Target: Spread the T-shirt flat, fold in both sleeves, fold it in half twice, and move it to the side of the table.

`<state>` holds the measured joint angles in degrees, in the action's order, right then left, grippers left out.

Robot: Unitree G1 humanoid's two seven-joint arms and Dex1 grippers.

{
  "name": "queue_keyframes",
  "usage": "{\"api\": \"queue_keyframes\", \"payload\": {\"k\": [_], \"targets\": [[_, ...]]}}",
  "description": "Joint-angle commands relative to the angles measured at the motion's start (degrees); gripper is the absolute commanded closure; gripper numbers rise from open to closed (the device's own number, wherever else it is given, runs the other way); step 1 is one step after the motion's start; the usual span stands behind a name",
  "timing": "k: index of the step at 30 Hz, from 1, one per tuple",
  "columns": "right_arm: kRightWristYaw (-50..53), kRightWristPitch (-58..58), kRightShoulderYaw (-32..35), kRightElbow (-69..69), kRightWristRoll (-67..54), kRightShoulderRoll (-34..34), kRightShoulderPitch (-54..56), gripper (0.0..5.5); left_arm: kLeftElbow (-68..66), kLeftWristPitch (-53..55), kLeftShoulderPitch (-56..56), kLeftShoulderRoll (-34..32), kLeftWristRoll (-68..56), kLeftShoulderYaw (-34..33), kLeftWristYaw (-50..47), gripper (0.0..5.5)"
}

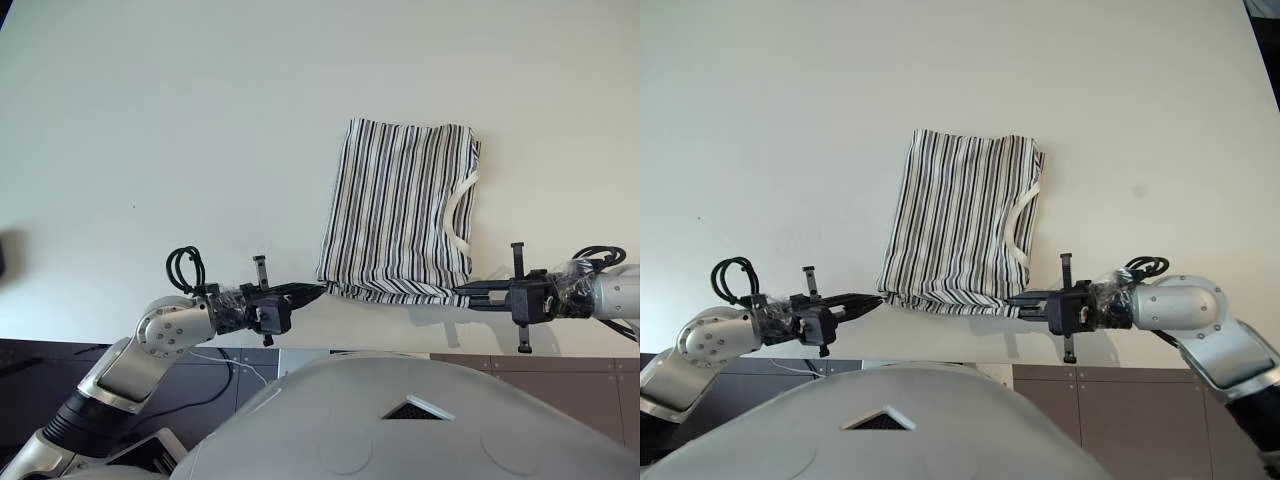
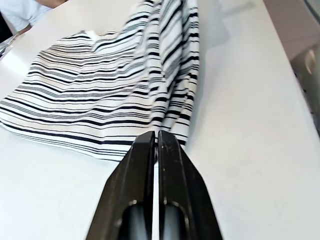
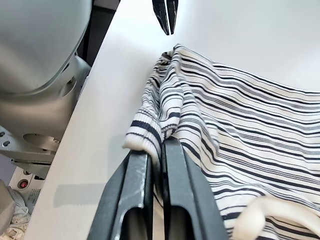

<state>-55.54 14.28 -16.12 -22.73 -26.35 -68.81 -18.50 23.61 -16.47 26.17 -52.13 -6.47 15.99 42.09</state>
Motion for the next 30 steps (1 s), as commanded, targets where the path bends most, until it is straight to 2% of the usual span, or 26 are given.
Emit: {"api": "queue_keyframes", "payload": {"k": [1, 3, 6, 10, 16, 23, 30], "targets": [[0.6, -6.2, 3.3, -1.7, -1.5, 2.7, 2.8, 5.37, -1.6, 6.6, -5.2, 2.7, -2.7, -3.6, -1.1, 5.4], [-0.8, -4.0, 3.4, 0.2, 3.1, 3.5, 2.4, 5.37, -4.3, 4.8, -6.9, 4.2, 2.6, -4.1, -3.2, 5.4], [-2.4, -1.1, 4.0, 2.7, 8.0, 4.1, 0.4, 5.4, -3.7, 2.2, -7.0, 4.5, 8.2, -3.1, -3.6, 4.98], [-3.4, 6.7, 3.2, 8.0, 17.4, 4.8, 0.3, 5.4, -6.9, -8.8, -5.2, 0.4, 20.9, -0.1, -2.8, 4.49], [-4.0, 16.4, 1.6, 15.1, 25.3, 8.5, 5.5, 5.4, -11.9, -17.0, -6.8, 2.6, 32.1, 4.1, -5.8, 3.69], [-7.6, 19.7, 0.9, 18.8, 24.0, 8.8, 8.8, 5.4, -16.9, -20.1, -13.0, 8.1, 42.8, 11.2, -8.5, 3.69], [-8.7, 20.1, 0.3, 20.1, 23.9, 10.4, 9.7, 5.4, -19.5, -19.7, -15.9, 9.0, 44.8, 13.1, -9.7, 3.69]]}}
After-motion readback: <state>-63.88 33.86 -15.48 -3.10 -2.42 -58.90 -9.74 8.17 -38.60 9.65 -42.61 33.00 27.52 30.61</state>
